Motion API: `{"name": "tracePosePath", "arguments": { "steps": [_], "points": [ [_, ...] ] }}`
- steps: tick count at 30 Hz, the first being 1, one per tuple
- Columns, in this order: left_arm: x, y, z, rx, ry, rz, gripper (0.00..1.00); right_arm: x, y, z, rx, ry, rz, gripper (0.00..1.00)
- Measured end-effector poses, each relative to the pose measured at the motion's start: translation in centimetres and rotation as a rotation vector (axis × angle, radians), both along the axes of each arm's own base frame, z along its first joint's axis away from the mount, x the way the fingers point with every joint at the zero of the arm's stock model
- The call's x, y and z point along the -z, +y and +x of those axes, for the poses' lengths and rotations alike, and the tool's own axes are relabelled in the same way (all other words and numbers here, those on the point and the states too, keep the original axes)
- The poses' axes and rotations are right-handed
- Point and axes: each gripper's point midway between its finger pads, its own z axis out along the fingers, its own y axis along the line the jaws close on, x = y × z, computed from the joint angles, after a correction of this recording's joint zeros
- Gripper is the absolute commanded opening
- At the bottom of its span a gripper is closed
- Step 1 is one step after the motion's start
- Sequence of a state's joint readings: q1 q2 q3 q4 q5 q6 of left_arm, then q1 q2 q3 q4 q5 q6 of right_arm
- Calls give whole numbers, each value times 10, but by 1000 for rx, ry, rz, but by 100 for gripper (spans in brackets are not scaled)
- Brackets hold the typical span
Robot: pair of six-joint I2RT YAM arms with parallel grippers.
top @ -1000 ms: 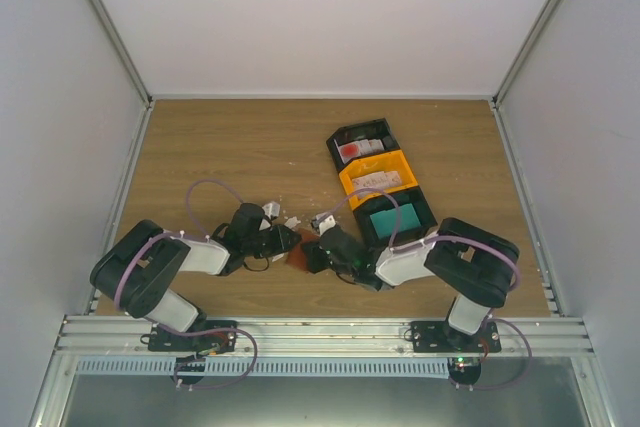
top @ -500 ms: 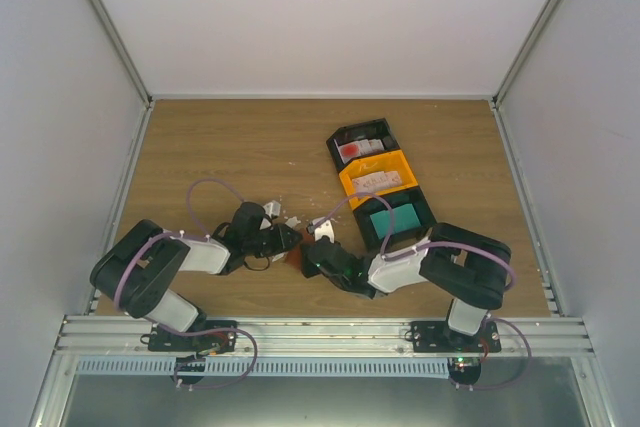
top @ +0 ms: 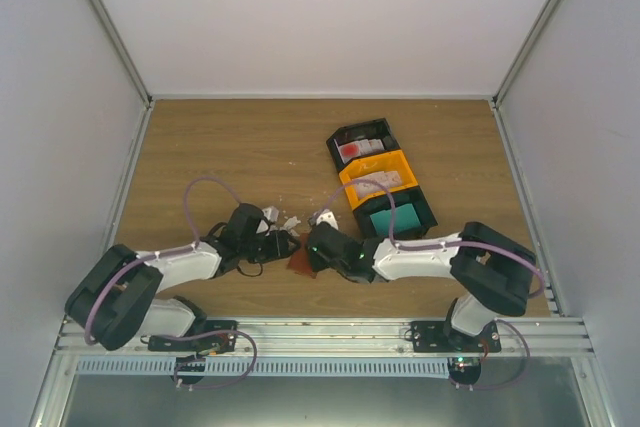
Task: Put the credit cards into the card holder
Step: Close the card holder at the center of the board.
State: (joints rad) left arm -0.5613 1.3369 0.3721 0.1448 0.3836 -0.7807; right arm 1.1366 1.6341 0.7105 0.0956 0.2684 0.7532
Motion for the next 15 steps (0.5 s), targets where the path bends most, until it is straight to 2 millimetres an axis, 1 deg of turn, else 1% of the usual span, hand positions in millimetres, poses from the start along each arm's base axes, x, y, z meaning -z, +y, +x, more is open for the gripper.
{"name": "tracePosePath", "arguments": {
  "steps": [2, 4, 6, 8, 11, 13, 15],
  "points": [
    [-2, 4, -3, 1, 1, 16, 56, -10, -8, 9, 21, 11, -45, 45],
    [-6, 6, -6, 5, -5, 20, 57, -26, -15, 17, 43, 6, -62, 50],
    [-12, 7, -8, 12, -19, 16, 56, -41, -21, 22, 64, 3, -58, 53],
    [-18, 6, -10, 21, -35, 5, 53, -52, -28, 21, 74, 6, -56, 56],
    [-18, 6, -16, 42, -32, -8, 47, -54, -36, 13, 69, 35, -65, 59],
    [-12, 7, -25, 60, -8, -9, 43, -48, -38, 6, 52, 70, -74, 59],
    [-4, 8, -32, 78, 20, -5, 34, -41, -40, -1, 35, 107, -84, 59]
  ]
}}
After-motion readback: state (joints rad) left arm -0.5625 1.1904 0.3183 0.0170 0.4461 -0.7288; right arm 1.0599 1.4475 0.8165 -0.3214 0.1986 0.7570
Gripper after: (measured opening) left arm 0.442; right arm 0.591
